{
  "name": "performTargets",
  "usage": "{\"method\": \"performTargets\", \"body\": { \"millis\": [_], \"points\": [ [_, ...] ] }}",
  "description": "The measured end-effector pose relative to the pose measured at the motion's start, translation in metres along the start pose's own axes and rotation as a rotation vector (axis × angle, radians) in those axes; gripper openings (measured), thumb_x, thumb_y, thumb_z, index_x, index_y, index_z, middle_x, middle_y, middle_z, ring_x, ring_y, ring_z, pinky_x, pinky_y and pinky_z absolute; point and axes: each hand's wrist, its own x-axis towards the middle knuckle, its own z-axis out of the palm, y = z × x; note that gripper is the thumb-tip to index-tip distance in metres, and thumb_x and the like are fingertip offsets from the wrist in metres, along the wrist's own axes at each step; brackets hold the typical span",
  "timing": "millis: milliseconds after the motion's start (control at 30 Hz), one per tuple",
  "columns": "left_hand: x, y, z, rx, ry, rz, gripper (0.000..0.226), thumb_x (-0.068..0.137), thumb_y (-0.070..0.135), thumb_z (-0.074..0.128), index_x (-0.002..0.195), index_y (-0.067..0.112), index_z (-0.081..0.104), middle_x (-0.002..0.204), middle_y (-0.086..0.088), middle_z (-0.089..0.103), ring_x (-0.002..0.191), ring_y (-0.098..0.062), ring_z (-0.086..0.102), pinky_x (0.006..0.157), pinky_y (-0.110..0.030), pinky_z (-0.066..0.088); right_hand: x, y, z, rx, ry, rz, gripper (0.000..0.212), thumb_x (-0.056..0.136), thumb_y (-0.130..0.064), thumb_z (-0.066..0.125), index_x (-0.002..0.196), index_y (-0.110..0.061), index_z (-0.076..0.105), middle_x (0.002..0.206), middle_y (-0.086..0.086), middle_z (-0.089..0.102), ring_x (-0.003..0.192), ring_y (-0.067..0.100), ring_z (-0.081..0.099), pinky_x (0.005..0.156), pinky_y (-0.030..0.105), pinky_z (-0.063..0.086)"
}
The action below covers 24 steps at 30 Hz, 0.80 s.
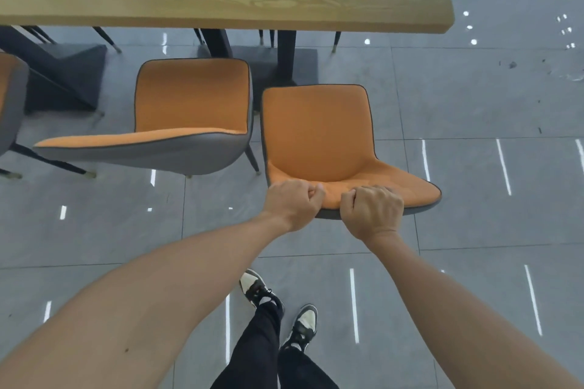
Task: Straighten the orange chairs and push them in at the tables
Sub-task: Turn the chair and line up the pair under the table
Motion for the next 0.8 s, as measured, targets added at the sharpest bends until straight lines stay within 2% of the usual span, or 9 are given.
{"method": "performTargets", "body": {
  "millis": [133, 267, 367, 433, 600, 700, 800],
  "points": [
    [0.044, -0.006, -0.017, -0.012, 0.018, 0.012, 0.053, 0.093, 0.047, 0.029, 0.050, 0.017, 0.036, 0.047, 0.004, 0.041, 0.050, -0.015, 0.040, 0.058, -0.034, 0.033, 0.048, -0.005, 0.006, 0.004, 0.032, -0.008, 0.041, 0.079, -0.023, 0.042, 0.039, -0.014, 0.045, 0.040, 0.003, 0.048, 0.040, 0.024, 0.042, 0.053, 0.028, 0.034],
    [0.091, -0.013, -0.038, -0.006, 0.028, 0.010, 0.058, 0.097, 0.046, 0.031, 0.048, 0.015, 0.036, 0.044, 0.003, 0.040, 0.046, -0.013, 0.040, 0.054, -0.034, 0.026, 0.098, -0.016, 0.010, -0.009, 0.096, 0.007, 0.042, 0.079, -0.025, 0.039, 0.039, -0.013, 0.047, 0.039, 0.004, 0.048, 0.040, 0.021, 0.035, 0.056, 0.026, 0.025],
    [0.115, -0.007, -0.041, 0.020, 0.008, 0.002, 0.063, 0.093, 0.053, 0.025, 0.050, 0.012, 0.044, 0.045, 0.001, 0.046, 0.047, -0.017, 0.048, 0.051, -0.033, 0.031, 0.124, -0.007, 0.012, -0.020, 0.112, 0.001, 0.040, 0.078, -0.025, 0.039, 0.040, -0.014, 0.046, 0.040, 0.004, 0.049, 0.040, 0.023, 0.037, 0.056, 0.025, 0.025],
    [0.120, -0.002, -0.035, 0.034, 0.015, 0.027, 0.065, 0.090, 0.056, 0.021, 0.052, 0.011, 0.048, 0.047, -0.001, 0.051, 0.049, -0.020, 0.051, 0.049, -0.032, 0.032, 0.127, 0.005, 0.010, -0.019, 0.104, -0.041, 0.038, 0.078, -0.023, 0.040, 0.041, -0.015, 0.042, 0.040, 0.002, 0.047, 0.039, 0.022, 0.035, 0.055, 0.025, 0.023],
    [0.126, -0.004, -0.031, 0.085, 0.028, 0.093, 0.066, 0.091, 0.056, 0.021, 0.052, 0.011, 0.048, 0.046, -0.001, 0.050, 0.045, -0.018, 0.048, 0.047, -0.028, 0.023, 0.129, 0.011, 0.012, -0.023, 0.110, -0.079, 0.037, 0.077, -0.021, 0.043, 0.041, -0.015, 0.041, 0.039, 0.000, 0.042, 0.037, 0.023, 0.036, 0.053, 0.024, 0.022],
    [0.123, 0.001, -0.033, 0.088, 0.014, 0.077, 0.063, 0.089, 0.057, 0.020, 0.054, 0.011, 0.045, 0.047, -0.001, 0.049, 0.047, -0.018, 0.045, 0.047, -0.029, 0.021, 0.130, 0.013, 0.012, -0.014, 0.138, -0.090, 0.037, 0.077, -0.021, 0.044, 0.041, -0.015, 0.042, 0.040, 0.001, 0.042, 0.038, 0.024, 0.037, 0.053, 0.024, 0.021],
    [0.120, 0.002, -0.039, 0.024, -0.053, 0.035, 0.056, 0.088, 0.056, 0.022, 0.056, 0.014, 0.039, 0.051, 0.000, 0.047, 0.051, -0.021, 0.045, 0.050, -0.032, 0.026, 0.129, 0.011, 0.010, 0.006, 0.065, -0.089, 0.036, 0.077, -0.023, 0.043, 0.042, -0.014, 0.045, 0.042, 0.001, 0.047, 0.041, 0.024, 0.041, 0.053, 0.025, 0.022]
  ]
}}
